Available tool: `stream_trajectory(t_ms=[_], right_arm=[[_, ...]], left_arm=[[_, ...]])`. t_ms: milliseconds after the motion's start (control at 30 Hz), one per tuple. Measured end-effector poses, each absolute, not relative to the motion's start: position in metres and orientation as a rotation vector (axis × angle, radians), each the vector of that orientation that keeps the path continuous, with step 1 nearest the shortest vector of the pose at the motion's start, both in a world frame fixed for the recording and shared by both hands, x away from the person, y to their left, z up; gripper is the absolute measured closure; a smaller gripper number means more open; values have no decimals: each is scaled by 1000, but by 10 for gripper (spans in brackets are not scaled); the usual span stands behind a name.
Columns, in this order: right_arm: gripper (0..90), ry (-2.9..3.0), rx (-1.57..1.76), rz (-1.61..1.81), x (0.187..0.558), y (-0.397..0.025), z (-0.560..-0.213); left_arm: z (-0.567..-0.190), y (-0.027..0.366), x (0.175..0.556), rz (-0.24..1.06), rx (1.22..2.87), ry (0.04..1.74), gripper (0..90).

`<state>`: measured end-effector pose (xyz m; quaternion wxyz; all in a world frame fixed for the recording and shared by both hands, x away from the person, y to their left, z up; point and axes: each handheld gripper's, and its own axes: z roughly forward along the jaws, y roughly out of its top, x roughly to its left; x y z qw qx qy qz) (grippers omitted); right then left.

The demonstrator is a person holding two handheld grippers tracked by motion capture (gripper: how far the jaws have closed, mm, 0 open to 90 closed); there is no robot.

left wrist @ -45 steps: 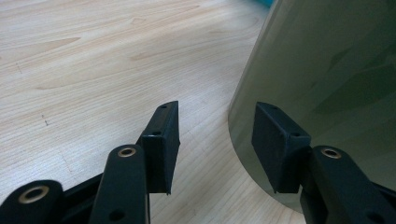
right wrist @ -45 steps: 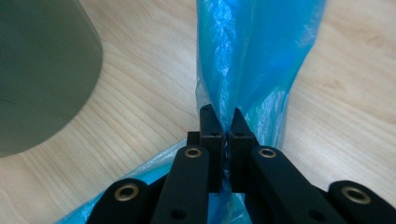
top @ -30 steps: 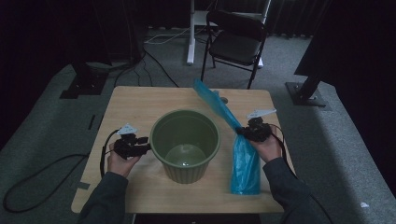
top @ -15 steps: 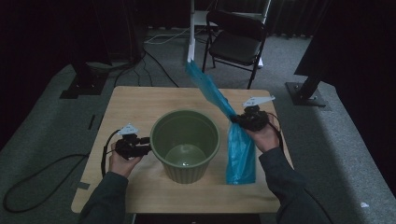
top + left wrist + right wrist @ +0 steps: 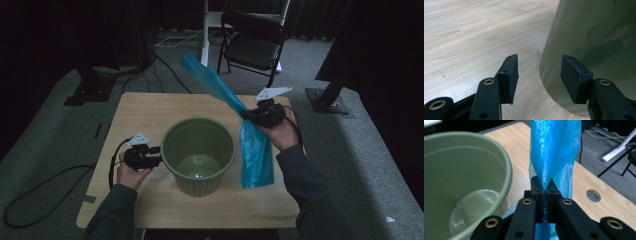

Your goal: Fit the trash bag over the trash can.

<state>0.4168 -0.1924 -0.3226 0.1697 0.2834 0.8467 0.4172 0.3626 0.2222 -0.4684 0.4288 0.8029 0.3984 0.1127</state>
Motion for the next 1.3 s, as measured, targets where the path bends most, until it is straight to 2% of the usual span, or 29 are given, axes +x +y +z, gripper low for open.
stream_trajectory(t_ms=[300, 500, 1300], right_arm=[[885, 2400, 753, 1213, 419, -181, -298], [884, 2400, 698, 1238, 423, -155, -283], [883, 2430, 589, 1285, 428, -94, -265]], left_arm=[[-467, 219, 361, 327, 2019, 991, 473], [-466, 218, 361, 328, 2022, 977, 456], [-465, 208, 359, 328, 2032, 950, 458]])
